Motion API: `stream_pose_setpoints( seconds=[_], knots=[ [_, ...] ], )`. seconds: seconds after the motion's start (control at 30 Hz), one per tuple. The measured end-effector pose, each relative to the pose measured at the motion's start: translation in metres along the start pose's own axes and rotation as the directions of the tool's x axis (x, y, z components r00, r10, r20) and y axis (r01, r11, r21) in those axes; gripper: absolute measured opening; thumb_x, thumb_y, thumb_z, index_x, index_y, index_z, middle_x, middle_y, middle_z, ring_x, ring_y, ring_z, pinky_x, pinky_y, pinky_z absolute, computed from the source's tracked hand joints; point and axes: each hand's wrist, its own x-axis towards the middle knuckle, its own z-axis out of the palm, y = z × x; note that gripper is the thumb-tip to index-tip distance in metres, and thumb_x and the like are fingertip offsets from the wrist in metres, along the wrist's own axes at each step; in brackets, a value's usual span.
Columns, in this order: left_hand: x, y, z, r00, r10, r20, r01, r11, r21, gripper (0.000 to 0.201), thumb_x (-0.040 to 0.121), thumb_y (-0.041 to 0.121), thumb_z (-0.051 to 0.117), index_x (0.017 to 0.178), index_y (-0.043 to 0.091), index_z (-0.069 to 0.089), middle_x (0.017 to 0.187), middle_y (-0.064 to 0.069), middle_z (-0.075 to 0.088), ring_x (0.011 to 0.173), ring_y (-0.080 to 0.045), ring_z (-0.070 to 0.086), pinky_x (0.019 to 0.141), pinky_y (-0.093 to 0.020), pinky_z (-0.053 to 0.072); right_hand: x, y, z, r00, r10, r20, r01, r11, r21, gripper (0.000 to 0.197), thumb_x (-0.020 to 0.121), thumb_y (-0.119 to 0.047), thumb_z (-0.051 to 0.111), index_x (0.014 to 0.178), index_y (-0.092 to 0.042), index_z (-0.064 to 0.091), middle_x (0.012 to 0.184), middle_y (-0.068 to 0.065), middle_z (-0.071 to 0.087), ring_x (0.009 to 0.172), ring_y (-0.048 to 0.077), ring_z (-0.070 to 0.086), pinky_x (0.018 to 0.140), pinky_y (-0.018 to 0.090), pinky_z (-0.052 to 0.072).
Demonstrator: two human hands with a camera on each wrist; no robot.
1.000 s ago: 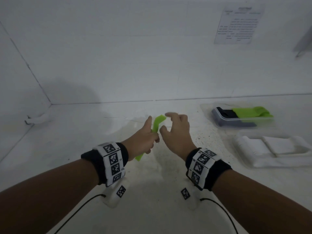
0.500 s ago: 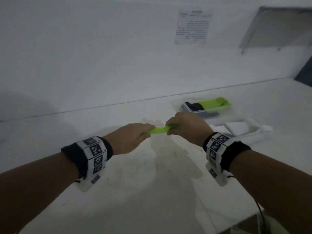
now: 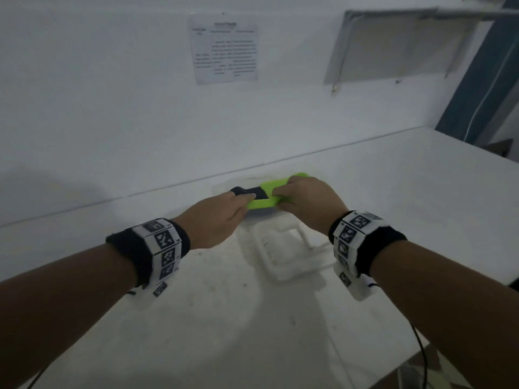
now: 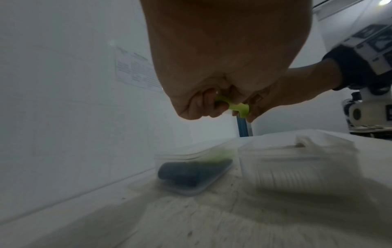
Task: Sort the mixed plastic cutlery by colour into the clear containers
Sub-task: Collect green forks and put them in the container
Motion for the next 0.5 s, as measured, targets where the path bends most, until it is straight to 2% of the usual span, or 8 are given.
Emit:
stream_pose_setpoints(
  seconds=[0.1,0.2,0.23,0.3,0.37,0.43,0.5],
  knots=[
    [0.045,0.026,0.013,1.000,0.007,-0.010,-0.008,1.000,-0.024,0.041,0.110,0.034,0.029,0.150,0.027,0.039,0.098,0.001,0.055,0.082,-0.017,0.056,0.081,-0.044,0.049,0.011,0.054,-0.010,0.999,-0.005,0.038,0.005,1.000,0.007,0.025,0.096,-0.037,0.063,0.118,-0.030,0.071,0.104,0.002,0.060,0.095,0.027,0.061,0.082,0.042,0.050],
    [0.084,0.044,0.024,0.995,-0.095,-0.035,0.093,0.994,-0.062,0.031,0.110,0.031,0.035,0.140,0.023,0.034,0.080,0.002,0.059,0.068,-0.019,0.057,0.066,-0.038,0.045,0.027,0.103,-0.016,0.994,-0.051,0.094,0.049,0.998,0.029,0.034,0.100,-0.037,0.060,0.133,-0.031,0.065,0.113,0.003,0.061,0.103,0.027,0.060,0.089,0.043,0.050],
    [0.094,0.049,0.027,0.991,-0.127,-0.037,0.124,0.990,-0.068,0.028,0.109,0.031,0.037,0.136,0.023,0.036,0.078,0.004,0.058,0.067,-0.020,0.057,0.066,-0.038,0.045,0.033,0.117,-0.016,0.991,-0.071,0.116,0.068,0.997,0.028,0.035,0.102,-0.037,0.056,0.135,-0.031,0.063,0.115,0.004,0.061,0.105,0.028,0.060,0.090,0.043,0.049],
    [0.114,0.052,0.035,0.985,-0.169,-0.035,0.166,0.983,-0.078,0.022,0.109,0.029,0.040,0.129,0.020,0.042,0.083,0.009,0.054,0.072,-0.016,0.055,0.073,-0.039,0.043,0.047,0.141,-0.016,0.982,-0.108,0.156,0.108,0.994,0.009,0.034,0.104,-0.034,0.050,0.136,-0.031,0.063,0.116,0.006,0.061,0.106,0.031,0.060,0.090,0.043,0.049],
    [0.133,0.051,0.040,0.979,-0.195,-0.059,0.190,0.978,-0.086,0.018,0.108,0.027,0.044,0.122,0.016,0.049,0.086,0.012,0.051,0.076,-0.012,0.052,0.075,-0.037,0.038,0.060,0.157,-0.014,0.976,-0.124,0.178,0.128,0.992,-0.014,0.033,0.105,-0.033,0.049,0.134,-0.032,0.064,0.116,0.006,0.063,0.109,0.031,0.060,0.090,0.043,0.048],
    [0.152,0.044,0.042,0.969,-0.230,-0.088,0.225,0.972,-0.059,0.022,0.103,0.032,0.048,0.117,0.017,0.057,0.092,0.005,0.056,0.088,-0.022,0.056,0.080,-0.039,0.042,0.072,0.168,-0.010,0.976,-0.120,0.180,0.120,0.993,0.013,0.030,0.104,-0.034,0.052,0.130,-0.031,0.067,0.118,0.003,0.066,0.111,0.028,0.060,0.091,0.042,0.048],
    [0.167,0.036,0.044,0.953,-0.293,-0.078,0.293,0.956,-0.011,0.029,0.098,0.039,0.053,0.116,0.020,0.064,0.106,-0.004,0.058,0.102,-0.029,0.054,0.092,-0.043,0.045,0.084,0.176,-0.007,0.980,-0.118,0.161,0.109,0.992,0.060,0.025,0.101,-0.033,0.057,0.122,-0.031,0.070,0.115,-0.001,0.070,0.107,0.025,0.063,0.090,0.040,0.050]
  ],
)
